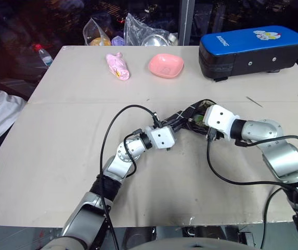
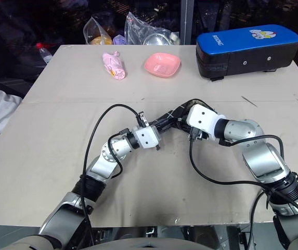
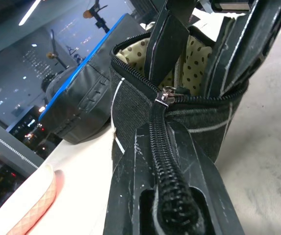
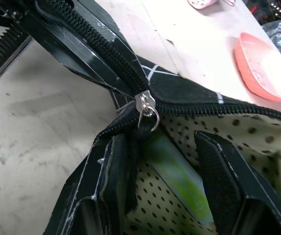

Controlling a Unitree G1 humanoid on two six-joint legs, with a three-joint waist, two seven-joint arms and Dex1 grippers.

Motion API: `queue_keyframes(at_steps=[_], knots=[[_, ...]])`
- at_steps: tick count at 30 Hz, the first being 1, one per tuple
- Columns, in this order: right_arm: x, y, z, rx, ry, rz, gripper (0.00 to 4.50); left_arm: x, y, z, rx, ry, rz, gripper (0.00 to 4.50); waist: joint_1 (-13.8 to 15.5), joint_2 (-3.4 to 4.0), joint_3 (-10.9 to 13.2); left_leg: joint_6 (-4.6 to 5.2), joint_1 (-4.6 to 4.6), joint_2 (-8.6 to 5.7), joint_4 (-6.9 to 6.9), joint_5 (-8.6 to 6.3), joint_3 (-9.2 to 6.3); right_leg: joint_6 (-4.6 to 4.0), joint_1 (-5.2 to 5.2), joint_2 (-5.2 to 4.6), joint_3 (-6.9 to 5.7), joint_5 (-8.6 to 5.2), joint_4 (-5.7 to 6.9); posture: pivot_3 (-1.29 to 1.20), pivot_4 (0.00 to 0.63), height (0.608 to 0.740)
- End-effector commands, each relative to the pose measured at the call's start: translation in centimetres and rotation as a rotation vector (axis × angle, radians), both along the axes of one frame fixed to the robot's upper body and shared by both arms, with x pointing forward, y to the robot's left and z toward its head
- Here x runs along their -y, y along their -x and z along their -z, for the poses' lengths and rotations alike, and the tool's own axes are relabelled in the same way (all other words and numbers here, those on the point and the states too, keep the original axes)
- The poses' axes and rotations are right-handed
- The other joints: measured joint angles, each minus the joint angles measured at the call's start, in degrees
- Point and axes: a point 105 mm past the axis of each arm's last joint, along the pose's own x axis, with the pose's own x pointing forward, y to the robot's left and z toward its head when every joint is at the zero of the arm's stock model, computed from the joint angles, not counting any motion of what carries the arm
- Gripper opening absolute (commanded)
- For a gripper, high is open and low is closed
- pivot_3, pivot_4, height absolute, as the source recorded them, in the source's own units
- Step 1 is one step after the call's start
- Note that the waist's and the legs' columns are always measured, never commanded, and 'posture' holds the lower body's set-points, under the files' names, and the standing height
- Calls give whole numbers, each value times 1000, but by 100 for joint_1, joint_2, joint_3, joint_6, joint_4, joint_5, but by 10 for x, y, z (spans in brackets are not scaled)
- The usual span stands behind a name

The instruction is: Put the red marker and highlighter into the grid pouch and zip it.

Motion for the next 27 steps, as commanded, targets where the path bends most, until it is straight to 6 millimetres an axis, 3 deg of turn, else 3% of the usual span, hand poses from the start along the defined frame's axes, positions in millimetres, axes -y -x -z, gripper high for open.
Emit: queue_keyframes(at_steps=[1, 4, 7, 16, 27], knots=[[-12, 2, -11, 57, -11, -60, 2171, 2, 2, -7, 30, 16, 10, 0, 2, 0, 0, 0, 0, 0, 0, 0, 0, 0, 0, 0, 0, 0, 0, 0, 150, 738], [-13, 1, -13, 75, -15, -65, 1318, 1, 2, -7, 30, 15, 8, 0, 9, 0, 0, -1, 0, 0, 0, 1, 0, 0, 0, 0, -1, 0, 0, 0, 150, 738], [-13, 1, -14, 88, -14, -71, 10, 1, 2, -6, 29, 13, 7, 0, 14, 0, 0, -3, 0, 0, 0, 2, 0, 0, 0, -2, -1, 0, 0, 0, 150, 738], [-10, 2, -18, 110, -32, -48, 10, 0, 1, -5, 22, 9, 1, 0, 21, 0, 0, -3, 0, 0, 1, 2, 0, 0, 0, -2, -1, 0, 1, 0, 150, 738], [22, -4, -50, 219, -190, 219, 10, -9, -8, -4, 30, 2, -66, 0, 52, 0, 0, -4, -1, 0, 2, 3, 0, 0, 0, -3, -2, 0, 4, 0, 150, 738]])
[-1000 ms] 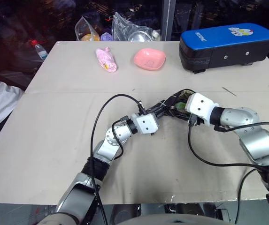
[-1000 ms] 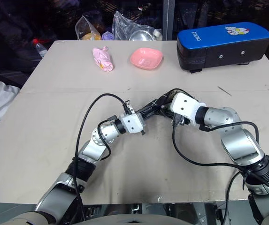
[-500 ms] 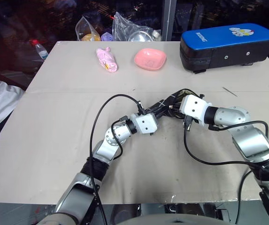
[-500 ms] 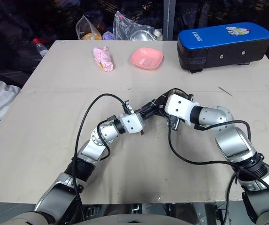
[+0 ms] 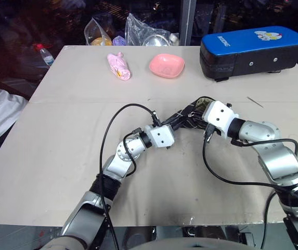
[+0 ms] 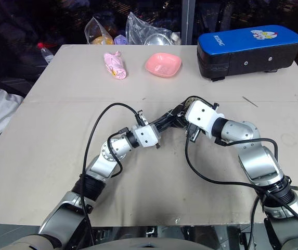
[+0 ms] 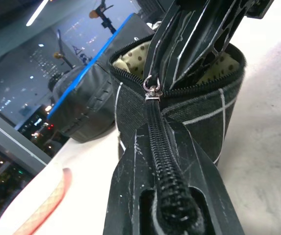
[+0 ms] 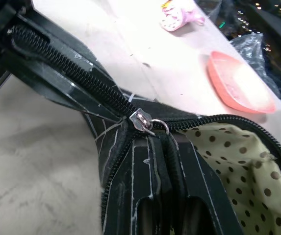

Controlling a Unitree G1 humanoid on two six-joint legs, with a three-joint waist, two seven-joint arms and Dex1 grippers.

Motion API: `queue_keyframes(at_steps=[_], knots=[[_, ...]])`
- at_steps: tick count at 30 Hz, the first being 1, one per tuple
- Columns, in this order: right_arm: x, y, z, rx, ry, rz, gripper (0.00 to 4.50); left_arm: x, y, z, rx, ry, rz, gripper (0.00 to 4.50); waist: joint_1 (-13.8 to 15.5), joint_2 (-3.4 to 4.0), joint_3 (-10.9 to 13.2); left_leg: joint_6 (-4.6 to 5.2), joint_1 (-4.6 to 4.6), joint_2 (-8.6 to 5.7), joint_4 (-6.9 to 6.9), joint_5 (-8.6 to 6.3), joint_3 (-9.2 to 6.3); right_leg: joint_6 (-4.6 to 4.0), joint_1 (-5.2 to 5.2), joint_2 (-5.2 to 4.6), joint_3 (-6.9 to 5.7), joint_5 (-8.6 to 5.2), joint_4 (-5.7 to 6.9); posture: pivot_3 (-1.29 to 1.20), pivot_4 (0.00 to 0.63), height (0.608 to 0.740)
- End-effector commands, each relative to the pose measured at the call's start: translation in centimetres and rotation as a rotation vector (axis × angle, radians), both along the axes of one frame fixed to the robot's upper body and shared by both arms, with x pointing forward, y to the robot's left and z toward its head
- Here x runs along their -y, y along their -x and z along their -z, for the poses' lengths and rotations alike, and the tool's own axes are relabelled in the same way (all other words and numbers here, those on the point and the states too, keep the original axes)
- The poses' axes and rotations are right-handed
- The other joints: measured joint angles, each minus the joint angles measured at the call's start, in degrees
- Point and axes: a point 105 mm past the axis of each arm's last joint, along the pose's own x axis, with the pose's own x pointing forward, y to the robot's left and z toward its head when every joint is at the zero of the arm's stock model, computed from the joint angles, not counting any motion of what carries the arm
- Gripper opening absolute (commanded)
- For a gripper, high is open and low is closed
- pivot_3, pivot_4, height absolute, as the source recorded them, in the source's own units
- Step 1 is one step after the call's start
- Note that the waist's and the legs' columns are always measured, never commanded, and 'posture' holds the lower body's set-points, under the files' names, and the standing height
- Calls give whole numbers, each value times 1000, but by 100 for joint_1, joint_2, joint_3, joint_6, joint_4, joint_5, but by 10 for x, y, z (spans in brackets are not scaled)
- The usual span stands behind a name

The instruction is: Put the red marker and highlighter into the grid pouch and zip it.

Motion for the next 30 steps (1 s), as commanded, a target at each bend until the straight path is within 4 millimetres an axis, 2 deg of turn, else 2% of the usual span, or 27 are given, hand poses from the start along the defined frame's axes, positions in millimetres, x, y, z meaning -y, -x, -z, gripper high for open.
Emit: queue_keyframes(at_steps=[1, 14, 17, 19, 23, 30], knots=[[25, -4, -38, 146, -59, 143, 10, -10, -7, 3, 1, -10, -60, 0, 15, 0, 0, 0, 0, -1, 0, 0, 0, 0, 0, 0, 0, 0, 0, 0, 150, 738], [75, -20, -62, 316, -103, 448, 10, -21, -16, 2, 30, -20, -151, 0, 74, 0, 0, 0, 0, -3, 2, 0, 3, 0, 0, 0, 1, 0, 0, 0, 150, 738], [105, -26, -71, 383, -104, 591, 10, -23, -18, 2, 37, -22, -168, 0, 79, 0, 0, -1, -1, -3, 2, 1, 3, 0, 0, 0, 0, 0, 0, 0, 150, 738], [117, -27, -73, 406, -98, 645, 10, -24, -18, 2, 40, -24, -176, 0, 79, 0, 0, -1, 0, -3, 2, 1, 5, 0, 0, 0, 2, 0, 0, 0, 150, 738], [138, -29, -69, 415, -75, 724, 10, -25, -19, 2, 43, -25, -184, 0, 72, 0, 0, -1, 1, -4, 1, 1, 6, 0, 0, 1, 2, 0, 0, 0, 150, 738], [146, -29, -55, 365, -70, 754, 10, -27, -20, 3, 42, -28, -192, 0, 73, 0, 0, -1, 0, -2, 1, 1, 7, 0, 0, 1, 3, 0, 0, 0, 150, 738]])
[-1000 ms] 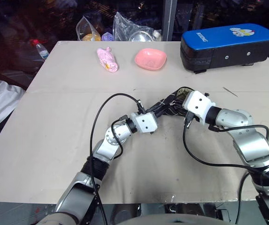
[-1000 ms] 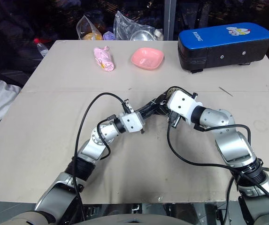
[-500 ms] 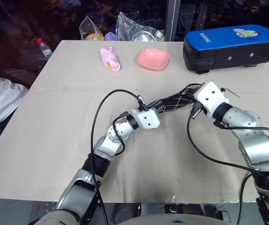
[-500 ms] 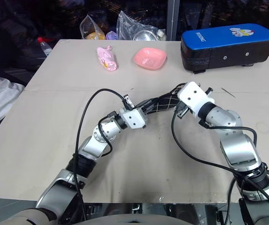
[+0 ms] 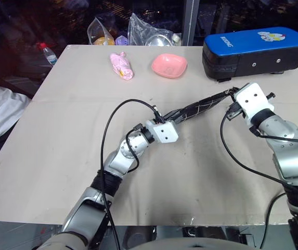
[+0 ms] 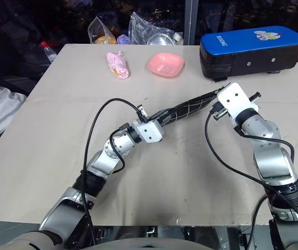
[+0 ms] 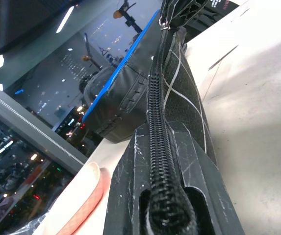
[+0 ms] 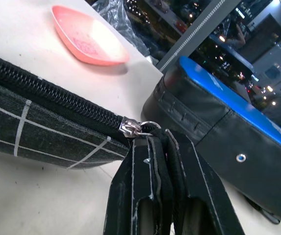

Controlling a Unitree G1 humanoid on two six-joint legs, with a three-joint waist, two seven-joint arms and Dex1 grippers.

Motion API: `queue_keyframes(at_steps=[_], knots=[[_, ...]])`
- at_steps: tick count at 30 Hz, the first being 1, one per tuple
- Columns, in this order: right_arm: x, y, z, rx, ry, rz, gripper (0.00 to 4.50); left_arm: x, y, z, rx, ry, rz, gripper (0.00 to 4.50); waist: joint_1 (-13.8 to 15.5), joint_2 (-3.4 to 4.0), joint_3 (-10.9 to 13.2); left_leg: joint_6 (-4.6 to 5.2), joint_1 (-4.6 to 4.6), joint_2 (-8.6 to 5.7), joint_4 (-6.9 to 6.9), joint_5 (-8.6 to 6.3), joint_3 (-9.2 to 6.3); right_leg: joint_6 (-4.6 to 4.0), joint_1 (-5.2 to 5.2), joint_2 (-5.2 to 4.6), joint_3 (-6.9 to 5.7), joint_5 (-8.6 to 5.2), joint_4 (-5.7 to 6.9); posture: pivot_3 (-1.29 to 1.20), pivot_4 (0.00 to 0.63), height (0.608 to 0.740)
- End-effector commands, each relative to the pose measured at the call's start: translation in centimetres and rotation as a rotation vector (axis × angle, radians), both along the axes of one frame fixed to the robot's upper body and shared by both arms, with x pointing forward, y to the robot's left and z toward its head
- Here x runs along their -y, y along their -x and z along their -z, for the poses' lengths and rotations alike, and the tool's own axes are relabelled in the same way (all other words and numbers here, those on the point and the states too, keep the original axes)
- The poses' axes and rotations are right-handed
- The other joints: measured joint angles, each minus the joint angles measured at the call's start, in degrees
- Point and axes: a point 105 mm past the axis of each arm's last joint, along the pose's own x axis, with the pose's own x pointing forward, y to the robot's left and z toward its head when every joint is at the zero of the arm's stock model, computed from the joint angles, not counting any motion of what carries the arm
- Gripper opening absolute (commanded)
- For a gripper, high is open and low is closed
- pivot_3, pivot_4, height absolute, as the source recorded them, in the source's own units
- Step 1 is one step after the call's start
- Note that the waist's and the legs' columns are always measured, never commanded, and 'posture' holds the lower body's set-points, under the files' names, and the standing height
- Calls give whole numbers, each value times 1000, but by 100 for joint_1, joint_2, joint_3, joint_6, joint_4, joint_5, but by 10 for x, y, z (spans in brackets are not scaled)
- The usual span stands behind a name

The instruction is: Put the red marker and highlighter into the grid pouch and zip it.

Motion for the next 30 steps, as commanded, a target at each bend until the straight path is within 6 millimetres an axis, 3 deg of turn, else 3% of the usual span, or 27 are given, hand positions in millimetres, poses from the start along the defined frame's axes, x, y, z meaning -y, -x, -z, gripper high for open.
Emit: queue_keyframes(at_steps=[1, 2, 3, 6, 7, 11, 13, 15, 19, 23, 30], knots=[[63, 3, -28, 109, -11, 253, 10, -29, -12, 14, -53, -16, -119, 0, -3, 0, 0, 0, 0, 0, 0, 0, 0, 0, 0, 0, 0, 0, 0, 0, 150, 738], [62, 5, -23, 77, -27, 232, 10, -30, -13, 12, -42, -11, -128, 0, -2, 0, 0, 0, 1, 0, 0, 0, 0, 0, 0, 0, 0, 0, 0, 0, 150, 738], [61, 7, -19, 56, -37, 217, 631, -31, -14, 11, -34, -8, -134, 0, 1, 0, 0, 0, 0, 0, 0, 0, -1, 0, 0, 0, 0, 0, 0, 0, 150, 738], [74, 12, -5, 12, -12, 233, 1913, -41, -17, 6, -14, -5, -162, 0, 1, -1, -1, 0, 0, 0, 0, 0, 0, 0, 0, -1, 1, 0, 0, 0, 150, 738], [81, 13, -1, 2, -5, 247, 2427, -44, -17, 5, -13, -7, -167, 723, -14, 1, -3, 0, 1, 0, 0, 0, 0, 0, 1, -2, 0, 0, 0, 0, 150, 738], [99, 19, 14, -54, 16, 268, 4471, -55, -17, 8, -46, 4, -176, 2491, -38, 2, -3, 1, 10, 3, -3, 0, 9, 0, 0, 3, 7, 0, 6, 0, 150, 738], [105, 21, 22, -87, 6, 253, 4500, -58, -12, 10, -93, 27, -145, 3570, -28, 2, -3, 0, 8, 4, -3, 0, 10, 0, 0, 2, 7, 0, 5, 0, 150, 738], [104, 23, 29, -111, -17, 212, 4500, -60, -4, 16, -176, 58, -100, 4340, -28, 2, -3, 0, 8, 4, -3, 0, 13, 0, 0, 2, 10, 0, 4, 0, 150, 738], [94, 32, 44, -177, -111, 58, 4500, -74, 17, 33, -469, 206, -26, 4436, -48, 3, -3, -1, 9, 9, -3, 0, 16, 1, 0, 0, 12, 0, 0, 0, 150, 738], [77, 54, 61, -289, -277, -158, 4500, -92, 38, 43, -643, 238, -28, 4436, -41, 3, -3, 4, 7, 9, -3, -2, 4, 0, 2, 0, 18, 0, 2, 0, 150, 738], [92, 93, 89, -451, -322, -288, 4500, -124, 73, 61, -850, 235, -134, 4436, 3, 4, -4, 24, 11, 5, -2, -14, -2, 0, 10, -11, 17, -1, 0, 0, 150, 738]])
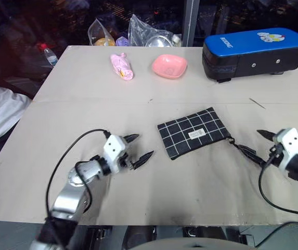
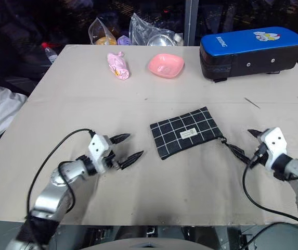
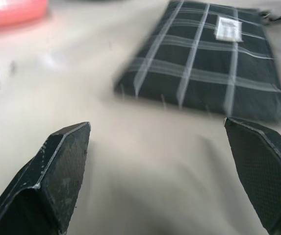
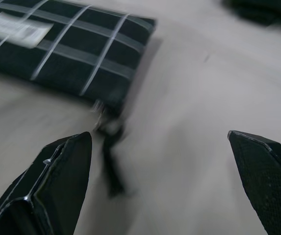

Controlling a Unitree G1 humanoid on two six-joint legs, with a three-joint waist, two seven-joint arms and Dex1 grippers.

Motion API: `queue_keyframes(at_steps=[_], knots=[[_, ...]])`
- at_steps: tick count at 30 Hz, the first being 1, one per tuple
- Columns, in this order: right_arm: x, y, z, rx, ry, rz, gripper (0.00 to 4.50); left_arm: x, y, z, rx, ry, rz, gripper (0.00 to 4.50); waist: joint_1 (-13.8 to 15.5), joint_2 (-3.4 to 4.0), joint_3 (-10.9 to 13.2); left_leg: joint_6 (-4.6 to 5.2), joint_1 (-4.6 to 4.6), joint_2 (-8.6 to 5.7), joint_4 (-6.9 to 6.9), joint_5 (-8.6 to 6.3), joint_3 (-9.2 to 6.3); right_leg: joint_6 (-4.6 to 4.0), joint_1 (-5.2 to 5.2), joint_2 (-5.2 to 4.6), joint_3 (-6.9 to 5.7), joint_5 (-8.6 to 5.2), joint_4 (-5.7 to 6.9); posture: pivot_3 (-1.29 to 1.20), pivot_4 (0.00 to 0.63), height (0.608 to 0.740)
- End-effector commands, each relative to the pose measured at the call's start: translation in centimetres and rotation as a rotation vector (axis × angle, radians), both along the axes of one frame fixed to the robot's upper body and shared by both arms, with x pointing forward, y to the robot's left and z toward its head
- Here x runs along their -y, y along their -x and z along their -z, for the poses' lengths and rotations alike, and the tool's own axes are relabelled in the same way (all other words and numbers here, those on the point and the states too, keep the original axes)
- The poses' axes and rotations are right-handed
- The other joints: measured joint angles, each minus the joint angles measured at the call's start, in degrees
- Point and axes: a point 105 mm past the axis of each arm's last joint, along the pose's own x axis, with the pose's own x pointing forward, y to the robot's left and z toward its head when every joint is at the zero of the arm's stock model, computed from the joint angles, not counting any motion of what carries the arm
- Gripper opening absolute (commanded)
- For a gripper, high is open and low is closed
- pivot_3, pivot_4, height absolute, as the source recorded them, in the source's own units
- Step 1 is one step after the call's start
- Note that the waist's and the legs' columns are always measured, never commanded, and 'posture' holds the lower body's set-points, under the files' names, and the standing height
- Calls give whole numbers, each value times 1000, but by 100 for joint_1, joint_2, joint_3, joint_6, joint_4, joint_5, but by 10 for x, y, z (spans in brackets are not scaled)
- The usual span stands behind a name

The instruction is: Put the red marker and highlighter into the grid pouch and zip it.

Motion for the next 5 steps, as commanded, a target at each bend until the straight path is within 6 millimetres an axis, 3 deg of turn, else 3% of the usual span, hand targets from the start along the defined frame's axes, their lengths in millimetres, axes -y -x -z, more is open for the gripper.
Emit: queue_keyframes(at_steps=[1, 5], knots=[[13, 15, -7, 0, -27, -74, 4500, -5, 10, -8, -24, 9, -12, 4436, 13, 0, 0, 1, 2, -1, 0, -1, -1, 0, 4, 0, -1, 0, -3, 0, 150, 738], [22, 23, 5, -43, -19, -122, 4500, -5, 20, -4, -45, -17, 4, 4436, 5, 0, 0, 3, 13, -1, 0, -2, -2, -2, 16, 5, 0, -1, -13, 0, 150, 738]])
